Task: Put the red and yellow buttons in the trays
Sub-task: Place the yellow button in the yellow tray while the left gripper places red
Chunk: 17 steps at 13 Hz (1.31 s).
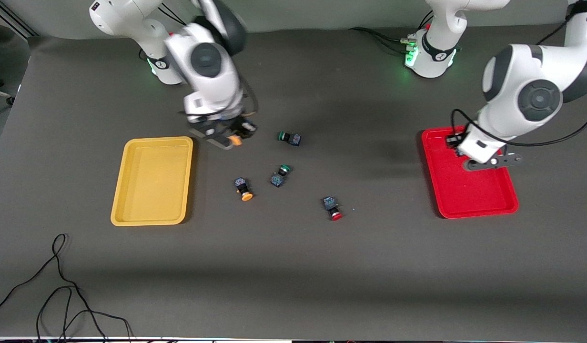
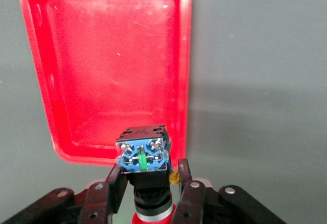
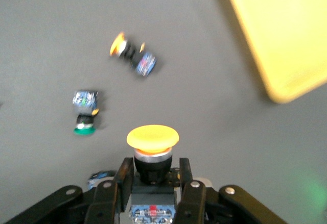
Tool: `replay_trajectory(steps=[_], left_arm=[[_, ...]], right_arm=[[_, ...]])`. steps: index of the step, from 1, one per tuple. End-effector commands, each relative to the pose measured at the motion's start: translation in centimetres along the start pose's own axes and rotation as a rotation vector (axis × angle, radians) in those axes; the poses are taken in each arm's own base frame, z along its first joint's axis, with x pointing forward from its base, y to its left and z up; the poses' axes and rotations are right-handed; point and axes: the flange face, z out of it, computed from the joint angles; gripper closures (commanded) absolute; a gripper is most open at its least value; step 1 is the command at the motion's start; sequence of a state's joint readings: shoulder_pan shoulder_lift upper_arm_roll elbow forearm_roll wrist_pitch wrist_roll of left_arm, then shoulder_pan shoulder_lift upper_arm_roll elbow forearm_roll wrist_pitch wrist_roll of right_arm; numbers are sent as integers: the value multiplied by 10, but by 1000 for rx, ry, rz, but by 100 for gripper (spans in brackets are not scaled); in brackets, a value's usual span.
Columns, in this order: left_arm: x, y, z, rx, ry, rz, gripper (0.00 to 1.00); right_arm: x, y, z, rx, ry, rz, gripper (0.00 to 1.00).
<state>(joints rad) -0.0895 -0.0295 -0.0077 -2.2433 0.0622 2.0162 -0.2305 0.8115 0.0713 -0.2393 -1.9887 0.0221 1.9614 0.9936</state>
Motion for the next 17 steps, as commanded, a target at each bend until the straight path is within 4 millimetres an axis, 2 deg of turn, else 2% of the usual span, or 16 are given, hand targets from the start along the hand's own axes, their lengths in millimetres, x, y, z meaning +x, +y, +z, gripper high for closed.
replay_trajectory(steps=[1,2,5,6,8,9,10,11,12,14,16,17], left_arm=[[-16,-20,67,-15,32,21,100],[-18,-23,87,-21,37,15,100],[-19,-19,124,-22,5,17,100],[-16,-19,135,-23,0,17,100],[-15,-17,152,-23,-17,20,100],[-15,-16,156,-22,-25,20,92],[-14,-16,158,-21,-31,22,28],[-15,-13,157,-19,-38,23,0],[-16,-11,149,-17,-36,22,0],[-17,-10,110,-5,-66,20,0],[4,17,53,10,-81,62,0],[24,36,26,8,-101,74,0]], right_arm=[[86,82,-19,28,-15,-236,79],[120,116,-19,40,-6,-296,79],[189,205,-6,43,27,-476,79],[208,233,7,27,40,-530,79],[230,266,39,16,72,-575,79],[239,282,66,19,71,-563,79],[246,292,96,26,69,-576,79],[254,297,128,28,58,-594,79],[260,301,156,44,34,-594,79],[262,297,191,70,21,-579,79],[262,294,201,61,10,-572,79],[260,289,205,60,1,-572,79]])
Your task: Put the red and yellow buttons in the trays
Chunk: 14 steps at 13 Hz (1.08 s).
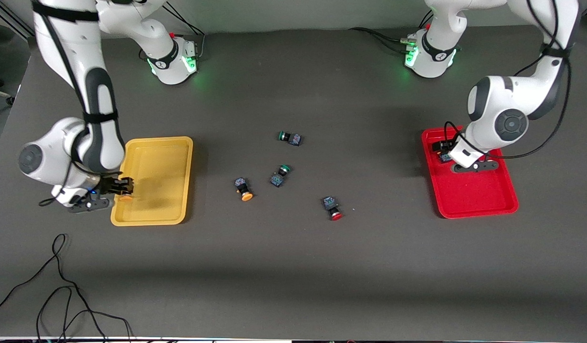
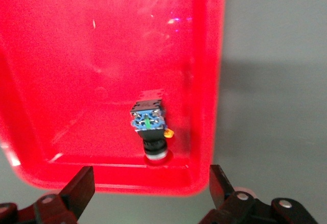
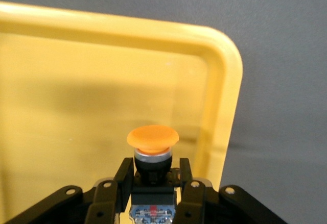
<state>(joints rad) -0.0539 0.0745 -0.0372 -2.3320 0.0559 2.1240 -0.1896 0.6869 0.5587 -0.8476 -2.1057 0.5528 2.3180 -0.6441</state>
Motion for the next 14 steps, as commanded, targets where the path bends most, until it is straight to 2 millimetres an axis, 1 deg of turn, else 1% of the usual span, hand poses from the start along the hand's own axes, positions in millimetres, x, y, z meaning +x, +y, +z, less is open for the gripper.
replay_trajectory(steps=[1,2,3,4,5,6,7,8,9,10,12,13,14], left_arm=[[36,54,-82,-19,-35,14,0],[53,81,-111,-41,-30,-32,0],[70,110,-135,-43,-6,-92,0],[78,149,-152,-40,15,-141,0],[87,185,-155,-39,26,-202,0],[89,226,-149,-36,31,-267,0],[86,265,-136,-34,34,-316,0],[82,298,-118,-21,34,-336,0],[87,327,-104,-39,74,-330,0],[98,336,-93,-61,108,-330,0],[109,345,-73,-95,146,-325,0],[109,355,-62,-102,162,-312,0],[103,363,-50,-92,167,-300,0]], right_arm=[[9,-7,-2,15,16,-6,66],[9,-7,-2,17,13,0,32],[9,-7,-2,20,12,18,4],[10,-10,-5,26,17,31,1],[12,-15,-11,32,27,39,1],[14,-17,-22,47,49,47,0],[14,-22,-34,81,42,47,0],[20,-34,-54,111,32,43,0],[24,-37,-80,97,14,40,0],[30,-47,-108,80,7,23,0],[35,-82,-149,61,-1,43,0],[35,-108,-160,51,0,61,0],[36,-140,-165,43,6,85,0]])
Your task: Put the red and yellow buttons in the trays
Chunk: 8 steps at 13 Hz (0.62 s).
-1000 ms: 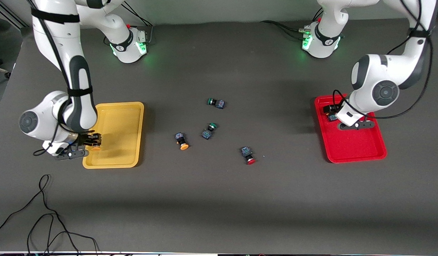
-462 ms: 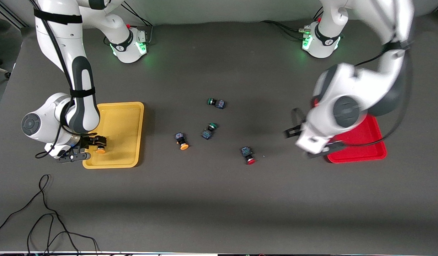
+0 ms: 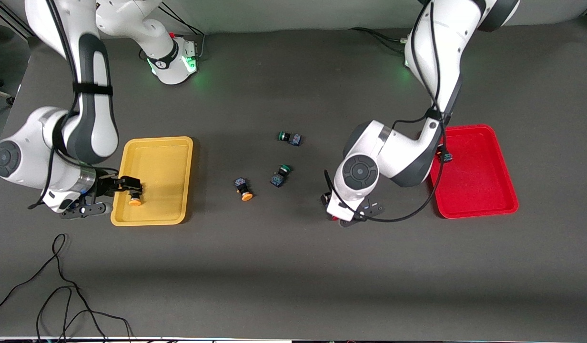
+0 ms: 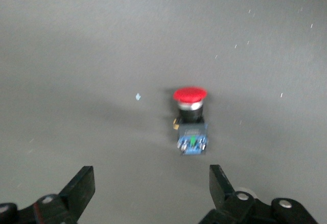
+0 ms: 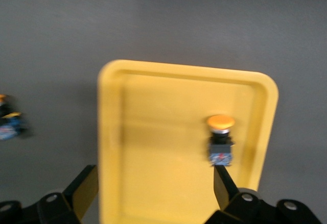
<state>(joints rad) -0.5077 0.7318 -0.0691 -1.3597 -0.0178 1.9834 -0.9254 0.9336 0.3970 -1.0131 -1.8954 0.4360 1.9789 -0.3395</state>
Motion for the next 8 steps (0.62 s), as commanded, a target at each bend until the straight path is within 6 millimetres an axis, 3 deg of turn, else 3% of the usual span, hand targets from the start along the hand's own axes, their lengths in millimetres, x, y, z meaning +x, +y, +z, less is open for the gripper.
replay_trajectory(steps=[1,5,8], left_arm=[[-7,10,13,-5,47,-5,0],[-4,13,48,-11,63,-25,0],[1,14,73,-20,70,-28,2]], right_arm=[[-6,-78,-8,-39,-2,74,0],[-25,-213,17,-78,23,124,0],[-36,-276,53,-58,58,55,0]])
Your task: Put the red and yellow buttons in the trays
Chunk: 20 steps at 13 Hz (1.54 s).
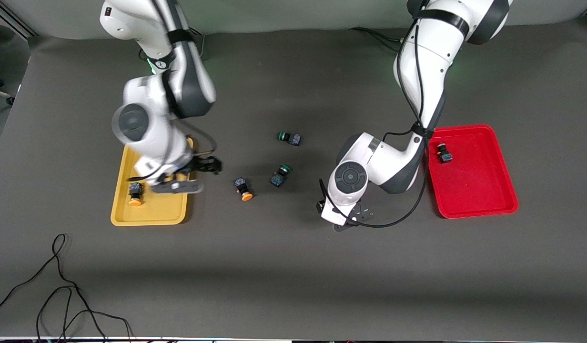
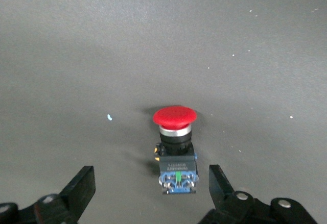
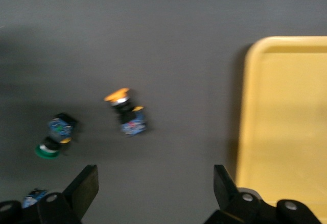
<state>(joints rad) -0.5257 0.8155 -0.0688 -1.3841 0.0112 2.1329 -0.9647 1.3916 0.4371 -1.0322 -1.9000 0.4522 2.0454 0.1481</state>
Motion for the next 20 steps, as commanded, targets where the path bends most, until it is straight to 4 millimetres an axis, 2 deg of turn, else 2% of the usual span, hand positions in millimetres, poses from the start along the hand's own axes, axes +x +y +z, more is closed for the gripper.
replay_trajectory(steps=[1,2,4,5,6,7,8,11,13,15,17,18,19,20], left_arm=[[2,3,18,-11,34,-16,2],[3,3,25,-14,35,-20,2],[5,3,34,-21,37,-23,6],[5,3,40,-25,40,-21,14],[6,4,40,-36,48,-19,39],[6,5,39,-40,49,-23,78],[7,5,37,-42,51,-24,100],[7,6,23,-43,52,-25,100],[13,2,8,-19,42,-26,100],[30,-18,-21,44,22,-4,100],[43,-52,-56,103,-18,51,100],[47,-80,-73,112,-31,73,100],[46,-114,-85,116,-39,116,100],[51,-153,-98,109,-43,150,100]], right_arm=[[-7,-37,39,-5,43,-38,0],[-9,-43,57,-21,75,-59,0],[-12,-36,88,-32,119,-82,0],[-13,-34,101,-35,123,-83,0],[-12,-30,113,-32,129,-78,0],[-11,-28,129,-37,131,-81,0],[-10,-29,144,-32,135,-79,0],[-14,-38,175,20,133,-38,0],[-13,-35,184,25,144,-36,2],[-13,-35,185,33,140,-29,43],[-14,-36,185,35,139,-29,71],[-14,-36,184,36,137,-28,82],[-13,-36,180,46,137,-17,88],[-11,-41,168,70,139,-12,88]])
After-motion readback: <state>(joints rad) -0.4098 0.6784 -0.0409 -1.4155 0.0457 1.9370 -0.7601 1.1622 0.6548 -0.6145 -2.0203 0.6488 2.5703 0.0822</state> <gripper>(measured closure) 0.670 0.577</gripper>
